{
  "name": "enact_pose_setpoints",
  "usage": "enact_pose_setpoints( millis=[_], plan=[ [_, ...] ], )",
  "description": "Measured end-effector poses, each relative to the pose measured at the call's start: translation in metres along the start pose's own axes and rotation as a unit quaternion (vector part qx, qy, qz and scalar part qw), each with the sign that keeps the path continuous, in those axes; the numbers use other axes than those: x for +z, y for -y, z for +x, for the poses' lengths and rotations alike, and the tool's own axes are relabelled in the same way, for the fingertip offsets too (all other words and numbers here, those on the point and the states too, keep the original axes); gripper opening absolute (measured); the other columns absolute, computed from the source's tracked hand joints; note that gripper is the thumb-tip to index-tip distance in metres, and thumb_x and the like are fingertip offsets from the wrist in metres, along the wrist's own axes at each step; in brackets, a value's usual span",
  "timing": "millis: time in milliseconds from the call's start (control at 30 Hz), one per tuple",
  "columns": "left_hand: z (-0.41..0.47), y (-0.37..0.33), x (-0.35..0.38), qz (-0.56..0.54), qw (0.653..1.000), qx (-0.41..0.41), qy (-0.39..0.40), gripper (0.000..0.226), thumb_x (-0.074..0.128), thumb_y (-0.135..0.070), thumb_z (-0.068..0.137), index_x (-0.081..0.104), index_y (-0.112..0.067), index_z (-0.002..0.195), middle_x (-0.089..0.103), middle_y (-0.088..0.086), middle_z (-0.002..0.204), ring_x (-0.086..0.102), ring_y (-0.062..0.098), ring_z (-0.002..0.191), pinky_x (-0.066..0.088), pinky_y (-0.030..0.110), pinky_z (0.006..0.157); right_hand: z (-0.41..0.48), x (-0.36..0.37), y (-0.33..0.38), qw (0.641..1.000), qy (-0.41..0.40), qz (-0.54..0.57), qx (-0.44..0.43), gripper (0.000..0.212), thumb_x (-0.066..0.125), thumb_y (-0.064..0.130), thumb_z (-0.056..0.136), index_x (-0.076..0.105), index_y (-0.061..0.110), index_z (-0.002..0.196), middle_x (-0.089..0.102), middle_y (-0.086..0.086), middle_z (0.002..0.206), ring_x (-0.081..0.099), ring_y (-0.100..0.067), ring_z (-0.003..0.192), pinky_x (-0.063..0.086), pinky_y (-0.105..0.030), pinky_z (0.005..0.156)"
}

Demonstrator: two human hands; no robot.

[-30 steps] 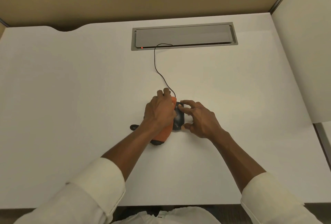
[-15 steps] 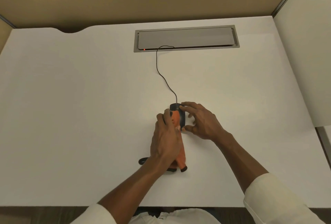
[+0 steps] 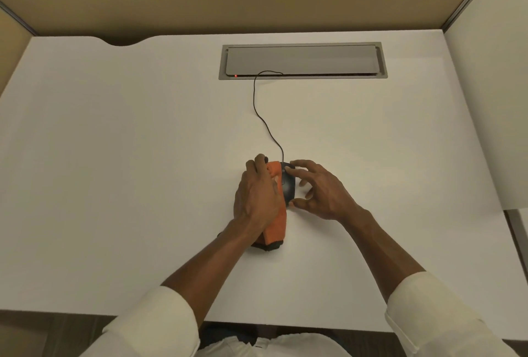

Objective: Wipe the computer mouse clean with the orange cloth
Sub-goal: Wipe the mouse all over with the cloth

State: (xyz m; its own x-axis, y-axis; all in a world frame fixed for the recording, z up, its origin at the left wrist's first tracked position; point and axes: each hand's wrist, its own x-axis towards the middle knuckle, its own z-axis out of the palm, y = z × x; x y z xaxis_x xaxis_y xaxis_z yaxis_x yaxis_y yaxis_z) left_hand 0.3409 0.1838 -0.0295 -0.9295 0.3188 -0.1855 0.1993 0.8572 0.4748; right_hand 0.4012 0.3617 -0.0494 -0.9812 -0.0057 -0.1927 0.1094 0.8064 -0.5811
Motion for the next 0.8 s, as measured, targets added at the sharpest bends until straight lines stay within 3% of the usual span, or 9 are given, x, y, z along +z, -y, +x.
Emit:
enact_pose_setpoints(
  millis=[333, 467, 800],
  plan=[
    [-0.018, -0.006, 0.003, -0.035, 0.999, -0.026, -0.033, 0.063, 0.066, -0.022, 0.097, 0.031, -0.016, 0.149, 0.049, 0.009, 0.142, 0.063, 0.03, 0.116, 0.056, 0.039, 0.087, 0.004, -0.001, -0.003, 1.0, 0.01, 0.0, -0.026, 0.081, 0.091, 0.041, 0.078, 0.058, 0.023, 0.151, 0.046, 0.002, 0.158, 0.069, -0.019, 0.101, 0.062, -0.042, 0.083],
    [-0.043, -0.012, 0.014, -0.042, 0.997, -0.03, -0.052, 0.065, 0.068, -0.026, 0.097, 0.028, -0.018, 0.148, 0.048, 0.008, 0.136, 0.063, 0.026, 0.111, 0.055, 0.032, 0.081, 0.004, 0.0, -0.004, 1.0, 0.011, -0.001, -0.026, 0.082, 0.09, 0.043, 0.079, 0.056, 0.025, 0.152, 0.045, 0.003, 0.158, 0.068, -0.018, 0.104, 0.062, -0.041, 0.085],
    [-0.041, -0.019, 0.019, 0.017, 0.998, -0.017, -0.062, 0.071, 0.072, -0.028, 0.094, 0.03, -0.015, 0.15, 0.049, 0.008, 0.136, 0.06, 0.025, 0.113, 0.057, 0.035, 0.078, 0.006, 0.001, -0.008, 0.999, 0.01, -0.034, -0.034, 0.079, 0.085, 0.057, 0.079, 0.056, 0.034, 0.15, 0.044, 0.01, 0.157, 0.069, -0.012, 0.103, 0.056, -0.031, 0.075]
  ],
)
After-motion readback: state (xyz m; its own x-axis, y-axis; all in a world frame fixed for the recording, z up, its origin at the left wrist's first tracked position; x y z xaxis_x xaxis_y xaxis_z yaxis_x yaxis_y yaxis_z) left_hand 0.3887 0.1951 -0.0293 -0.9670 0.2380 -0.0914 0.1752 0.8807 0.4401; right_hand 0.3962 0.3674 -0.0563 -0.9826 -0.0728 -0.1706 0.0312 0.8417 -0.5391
